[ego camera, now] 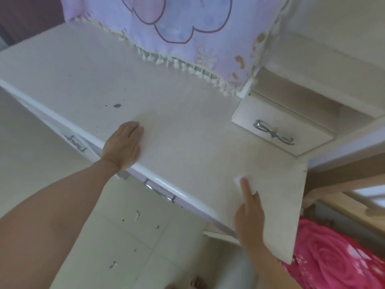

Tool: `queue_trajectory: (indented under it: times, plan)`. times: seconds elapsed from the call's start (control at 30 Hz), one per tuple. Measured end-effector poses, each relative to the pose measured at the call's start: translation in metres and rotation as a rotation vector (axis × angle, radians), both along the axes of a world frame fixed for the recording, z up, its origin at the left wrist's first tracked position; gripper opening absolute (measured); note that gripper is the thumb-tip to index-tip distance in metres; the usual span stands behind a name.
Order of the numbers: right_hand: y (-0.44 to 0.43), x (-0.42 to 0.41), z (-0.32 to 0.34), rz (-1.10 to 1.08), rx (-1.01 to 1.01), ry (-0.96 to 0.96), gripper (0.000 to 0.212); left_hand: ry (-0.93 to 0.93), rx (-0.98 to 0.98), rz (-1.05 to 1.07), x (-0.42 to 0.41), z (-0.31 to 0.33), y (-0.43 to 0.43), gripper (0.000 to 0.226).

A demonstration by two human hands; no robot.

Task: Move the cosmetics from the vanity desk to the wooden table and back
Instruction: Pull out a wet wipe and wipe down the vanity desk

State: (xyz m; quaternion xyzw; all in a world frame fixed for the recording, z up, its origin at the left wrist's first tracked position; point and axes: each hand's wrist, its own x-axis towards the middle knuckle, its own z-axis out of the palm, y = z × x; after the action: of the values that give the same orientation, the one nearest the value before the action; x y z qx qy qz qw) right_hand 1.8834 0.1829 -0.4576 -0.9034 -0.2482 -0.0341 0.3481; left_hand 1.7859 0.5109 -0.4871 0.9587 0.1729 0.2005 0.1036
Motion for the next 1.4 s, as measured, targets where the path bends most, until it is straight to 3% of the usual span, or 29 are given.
queue_trajectory:
  times: [0.07,0.13,0.27,0.4,0.53,0.7,0.77,1.0,1.17,1.3,1.4]
  plan:
    - [-0.031,0.008,0.002,-0.204,-0.088,0.158,0.056,-0.012,-0.01,-0.003,0.0,-0.001,0.001,0.044]
    - [-0.053,0.001,0.0,-0.262,-0.16,0.213,0.06,-0.028,-0.019,-0.003,0.0,-0.002,0.001,0.044]
    - [-0.035,-0.033,-0.023,-0.145,-0.244,0.088,0.053,-0.019,-0.029,0.006,-0.001,-0.001,0.0,0.045]
    - [0.045,-0.05,-0.033,-0.025,-0.18,-0.075,0.055,-0.004,-0.033,0.009,0.001,0.001,0.001,0.046]
    - [0.131,-0.054,-0.02,0.195,-0.118,-0.076,0.056,-0.021,-0.013,-0.015,0.001,0.002,0.002,0.044]
    - [0.196,0.035,-0.012,0.111,-0.098,0.131,0.063,0.012,-0.028,-0.027,0.0,0.002,0.004,0.045]
    - [0.212,0.075,-0.014,0.116,-0.139,0.119,0.061,0.03,-0.028,-0.031,0.0,0.002,0.005,0.045]
    - [0.301,0.168,-0.003,0.365,-0.266,0.098,0.057,0.077,-0.043,-0.017,-0.004,-0.007,0.004,0.048]
    - [0.353,0.168,0.001,0.563,-0.253,0.071,0.059,0.013,-0.12,-0.009,-0.008,0.004,0.0,0.041]
    - [0.369,0.108,-0.005,0.846,-0.15,0.039,0.055,-0.071,-0.082,0.322,-0.034,0.014,0.047,0.042]
    - [0.366,0.042,-0.008,1.088,-0.103,0.03,0.05,0.128,-0.097,0.575,-0.066,0.017,0.094,0.05]
